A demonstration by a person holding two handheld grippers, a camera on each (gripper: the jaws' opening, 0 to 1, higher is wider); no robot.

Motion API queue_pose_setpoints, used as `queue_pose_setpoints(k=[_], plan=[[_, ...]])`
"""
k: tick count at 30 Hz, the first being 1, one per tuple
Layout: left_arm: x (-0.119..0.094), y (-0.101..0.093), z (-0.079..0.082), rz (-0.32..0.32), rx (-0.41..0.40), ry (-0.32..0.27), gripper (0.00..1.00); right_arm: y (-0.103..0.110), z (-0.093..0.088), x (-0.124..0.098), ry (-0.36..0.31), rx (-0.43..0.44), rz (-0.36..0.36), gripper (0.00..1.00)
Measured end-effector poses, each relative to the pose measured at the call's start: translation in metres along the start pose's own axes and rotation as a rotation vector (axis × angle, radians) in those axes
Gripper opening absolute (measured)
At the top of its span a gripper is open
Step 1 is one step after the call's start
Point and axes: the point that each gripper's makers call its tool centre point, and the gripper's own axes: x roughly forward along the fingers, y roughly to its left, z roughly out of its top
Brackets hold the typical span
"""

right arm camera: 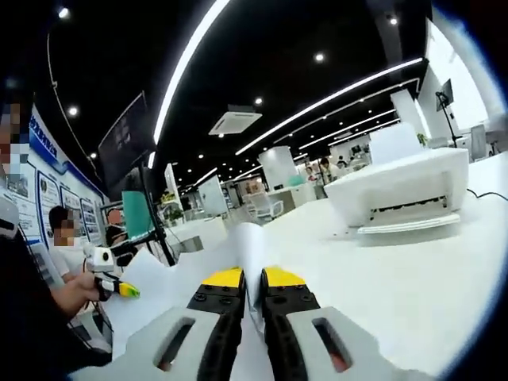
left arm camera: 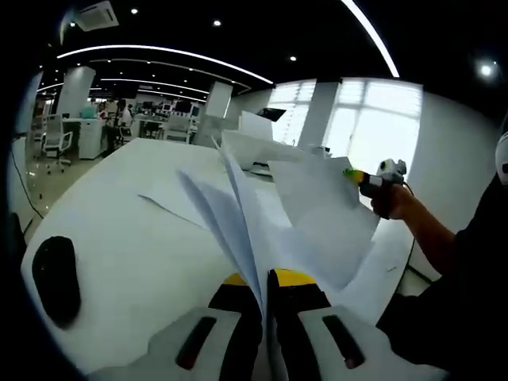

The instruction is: Organize the stack of printing papers by aligning and flattening the scattered papers on the table

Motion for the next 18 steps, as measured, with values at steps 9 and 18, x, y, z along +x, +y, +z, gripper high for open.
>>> queue_pose_setpoints(k=[9,18], plan=[[0.001,0.0,-0.002,0.002,-0.01,0.001,0.08,0.005,-0.036,-0.002,0.04,0.034,-0.022,0.04],[0.002,0.003,-0.003,0.001,-0.013,0.003,0.08,0.013,-0.057,-0.001,0.073,0.075,-0.036,0.04]])
